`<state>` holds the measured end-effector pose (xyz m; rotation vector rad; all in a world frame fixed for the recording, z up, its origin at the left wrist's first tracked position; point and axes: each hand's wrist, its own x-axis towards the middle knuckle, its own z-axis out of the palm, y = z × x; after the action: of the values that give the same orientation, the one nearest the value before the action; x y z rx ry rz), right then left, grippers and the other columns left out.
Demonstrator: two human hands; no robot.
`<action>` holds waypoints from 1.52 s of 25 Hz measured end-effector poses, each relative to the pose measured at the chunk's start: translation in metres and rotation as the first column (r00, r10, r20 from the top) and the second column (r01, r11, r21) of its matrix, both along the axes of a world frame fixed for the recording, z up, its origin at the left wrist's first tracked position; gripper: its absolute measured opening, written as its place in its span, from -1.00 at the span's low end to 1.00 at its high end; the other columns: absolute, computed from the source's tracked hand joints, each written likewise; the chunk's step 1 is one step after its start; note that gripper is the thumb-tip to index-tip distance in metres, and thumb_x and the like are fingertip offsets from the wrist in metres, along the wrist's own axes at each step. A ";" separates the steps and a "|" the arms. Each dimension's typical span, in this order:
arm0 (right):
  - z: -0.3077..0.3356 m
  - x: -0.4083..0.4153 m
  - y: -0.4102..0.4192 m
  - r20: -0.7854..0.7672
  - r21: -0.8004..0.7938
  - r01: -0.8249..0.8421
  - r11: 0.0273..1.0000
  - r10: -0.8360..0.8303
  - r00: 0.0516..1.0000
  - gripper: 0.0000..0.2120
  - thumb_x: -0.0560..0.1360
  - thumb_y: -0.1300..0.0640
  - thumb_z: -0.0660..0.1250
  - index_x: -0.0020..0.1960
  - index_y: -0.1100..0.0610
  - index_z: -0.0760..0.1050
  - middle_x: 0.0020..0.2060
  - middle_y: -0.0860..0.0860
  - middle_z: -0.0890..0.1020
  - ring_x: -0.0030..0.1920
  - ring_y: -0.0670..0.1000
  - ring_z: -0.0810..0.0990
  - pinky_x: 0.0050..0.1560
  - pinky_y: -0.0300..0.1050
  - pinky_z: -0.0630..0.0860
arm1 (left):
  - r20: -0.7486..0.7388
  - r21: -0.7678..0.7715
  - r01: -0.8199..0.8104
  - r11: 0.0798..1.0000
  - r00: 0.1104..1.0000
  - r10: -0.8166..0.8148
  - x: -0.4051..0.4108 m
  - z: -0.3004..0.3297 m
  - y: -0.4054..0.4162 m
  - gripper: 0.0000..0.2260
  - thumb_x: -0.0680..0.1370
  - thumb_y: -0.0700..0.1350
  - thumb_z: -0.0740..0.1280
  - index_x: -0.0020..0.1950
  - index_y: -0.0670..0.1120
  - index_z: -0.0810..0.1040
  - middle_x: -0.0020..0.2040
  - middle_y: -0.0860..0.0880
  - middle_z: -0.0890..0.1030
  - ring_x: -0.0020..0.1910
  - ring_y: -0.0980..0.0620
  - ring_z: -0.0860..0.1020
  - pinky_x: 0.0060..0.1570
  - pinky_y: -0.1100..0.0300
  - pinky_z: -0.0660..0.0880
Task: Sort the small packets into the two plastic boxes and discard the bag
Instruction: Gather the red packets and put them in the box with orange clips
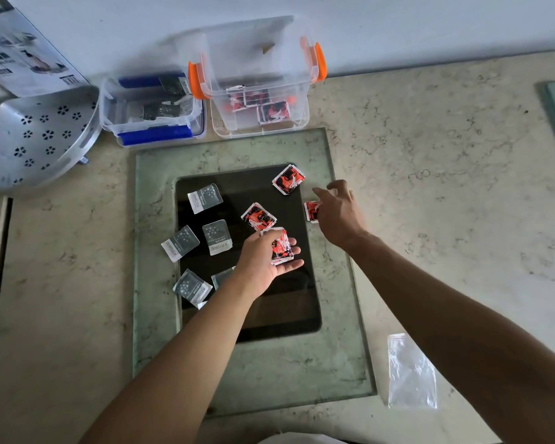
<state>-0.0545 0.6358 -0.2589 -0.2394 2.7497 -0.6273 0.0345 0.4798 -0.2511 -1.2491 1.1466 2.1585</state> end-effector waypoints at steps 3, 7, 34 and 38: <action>0.006 -0.005 0.002 0.059 0.104 -0.042 0.994 0.036 0.998 -0.62 0.56 0.13 0.31 0.37 0.06 0.48 0.23 0.12 0.51 0.12 0.14 0.58 -0.14 -0.05 0.53 | 0.008 0.008 -0.024 1.000 1.000 0.024 0.002 -0.002 -0.005 -0.71 0.58 -0.13 0.31 0.27 -0.19 0.52 -0.01 -0.24 0.66 -0.10 -0.18 0.68 -0.17 -0.03 0.62; 0.020 0.002 -0.007 0.229 -0.076 0.139 0.987 -0.118 0.966 -0.83 0.54 0.00 0.39 -0.11 0.10 0.59 -0.22 0.03 0.63 -0.26 -0.01 0.54 -0.34 -0.17 0.39 | 0.001 -0.031 -0.058 0.998 0.998 0.058 0.006 0.000 -0.016 -0.71 0.60 0.02 0.31 0.21 -0.15 0.56 -0.07 -0.24 0.66 -0.12 -0.18 0.67 -0.17 -0.04 0.62; 0.035 0.016 -0.076 0.304 -0.567 -0.023 0.823 0.235 0.923 -0.55 0.50 0.19 0.46 0.36 0.04 0.49 -0.19 0.00 0.65 -0.23 0.05 0.63 -0.16 -0.08 0.59 | 0.018 -0.075 -0.025 0.997 0.999 0.027 0.008 -0.002 -0.073 -0.57 0.55 0.18 0.31 0.21 -0.14 0.58 0.00 -0.23 0.70 -0.08 -0.22 0.69 -0.24 0.00 0.57; 0.035 0.007 -0.077 0.186 -0.465 -0.132 0.876 0.242 0.952 -0.40 0.40 0.14 0.56 0.39 0.06 0.46 -0.13 -0.08 0.68 -0.16 -0.15 0.66 -0.13 -0.31 0.56 | -0.088 -0.128 0.122 0.984 0.987 -0.133 -0.009 -0.002 -0.060 -0.51 0.54 0.26 0.32 0.15 -0.15 0.62 -0.02 -0.21 0.71 -0.06 -0.22 0.70 -0.20 -0.01 0.59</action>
<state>-0.0472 0.5586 -0.2237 -0.4935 2.2821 -1.1494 0.0256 0.4200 -0.2528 -1.0985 1.3779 2.1006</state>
